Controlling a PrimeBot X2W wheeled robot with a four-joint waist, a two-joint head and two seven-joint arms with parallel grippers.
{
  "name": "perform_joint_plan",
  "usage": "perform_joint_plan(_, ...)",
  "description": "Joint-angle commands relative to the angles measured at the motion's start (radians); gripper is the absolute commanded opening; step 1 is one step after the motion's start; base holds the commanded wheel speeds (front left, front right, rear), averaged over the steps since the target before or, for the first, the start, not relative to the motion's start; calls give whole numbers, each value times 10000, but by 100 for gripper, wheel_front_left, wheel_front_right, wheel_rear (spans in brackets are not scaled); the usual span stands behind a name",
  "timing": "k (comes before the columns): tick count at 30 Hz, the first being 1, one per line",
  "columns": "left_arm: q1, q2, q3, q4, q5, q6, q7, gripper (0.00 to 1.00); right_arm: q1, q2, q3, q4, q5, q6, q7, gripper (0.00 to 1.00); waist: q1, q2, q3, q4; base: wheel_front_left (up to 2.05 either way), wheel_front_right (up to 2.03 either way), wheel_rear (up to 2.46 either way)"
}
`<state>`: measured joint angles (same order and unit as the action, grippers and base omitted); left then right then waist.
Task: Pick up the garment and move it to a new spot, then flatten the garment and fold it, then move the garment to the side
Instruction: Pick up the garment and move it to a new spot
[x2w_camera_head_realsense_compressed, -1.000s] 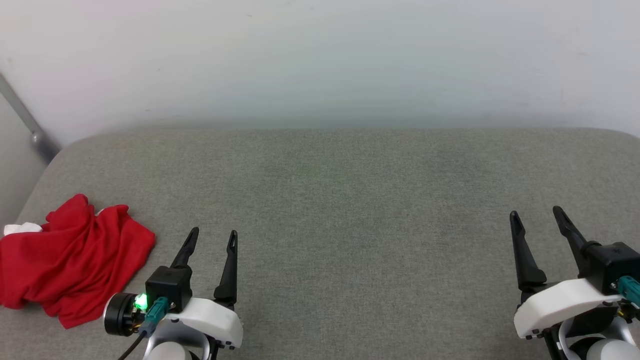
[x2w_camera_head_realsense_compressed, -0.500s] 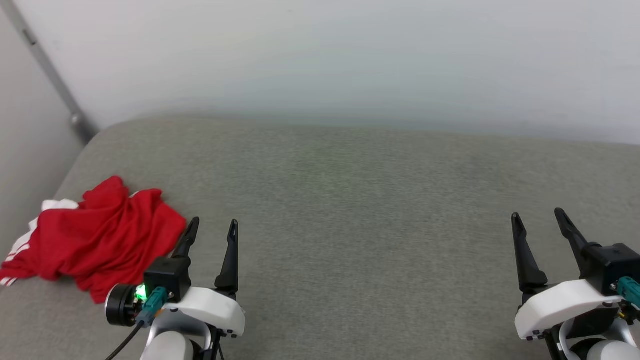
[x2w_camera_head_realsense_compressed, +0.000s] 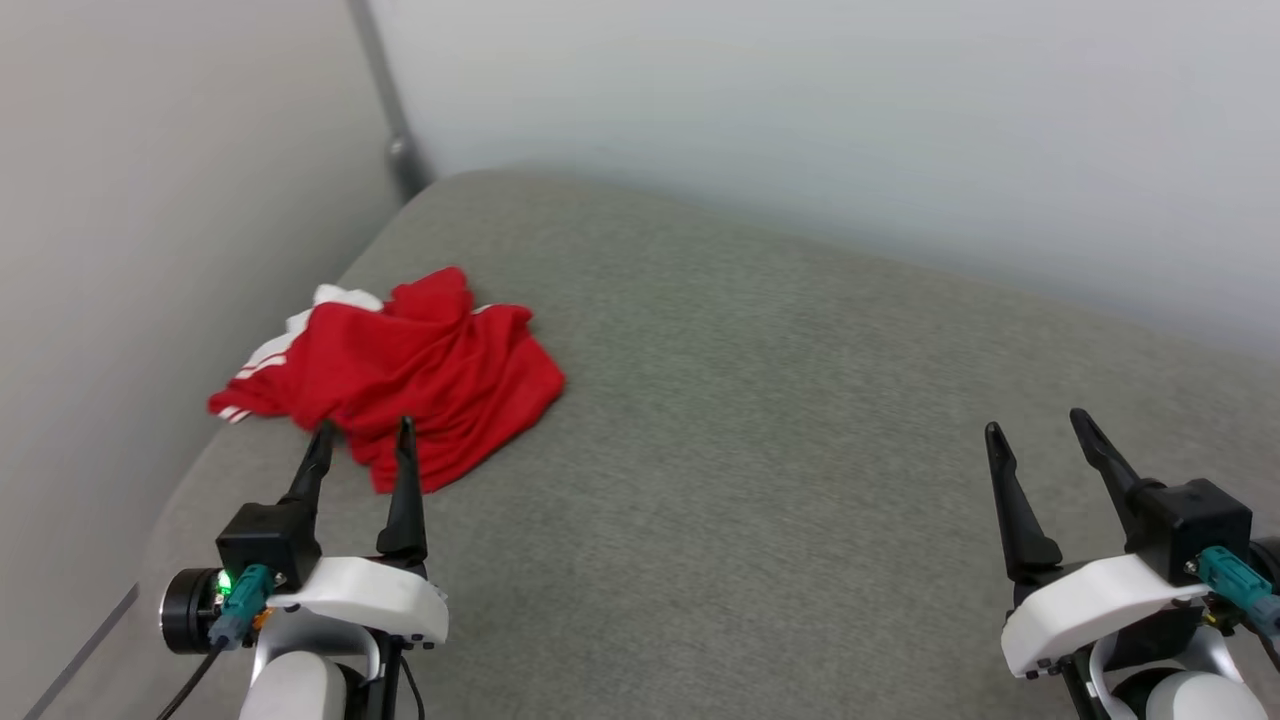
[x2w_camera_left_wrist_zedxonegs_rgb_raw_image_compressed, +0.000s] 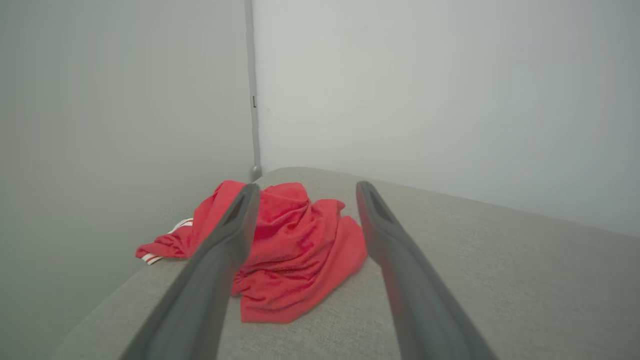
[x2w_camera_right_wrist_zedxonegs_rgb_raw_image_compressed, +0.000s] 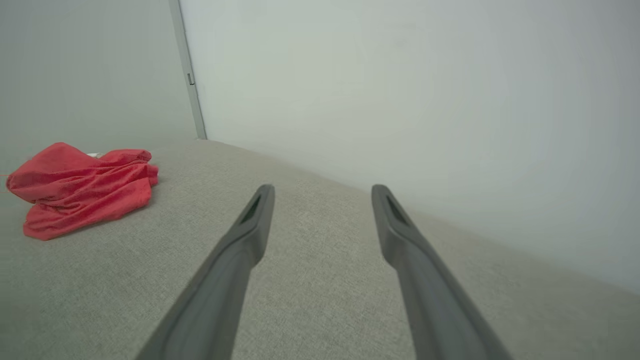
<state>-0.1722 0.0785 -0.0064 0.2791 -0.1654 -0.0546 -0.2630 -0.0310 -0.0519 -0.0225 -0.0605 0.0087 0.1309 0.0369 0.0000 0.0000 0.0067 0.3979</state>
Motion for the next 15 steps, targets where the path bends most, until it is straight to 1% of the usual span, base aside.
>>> perform_joint_plan(1,42,-65,13,-46,25,-43,-26,100,-97,22,23,19,-18,-3,-12,100,0,0,36,599,0,0,0)
perform_joint_plan(6,100,-97,217,-75,-11,-147,-26,100,-165,22,67,129,71,-3,-78,100,0,0,47,1135,0,0,0)
perform_joint_plan(15,199,-73,555,-186,255,-142,-26,100,-437,21,267,356,60,-3,-153,100,0,0,182,1214,0,0,0)
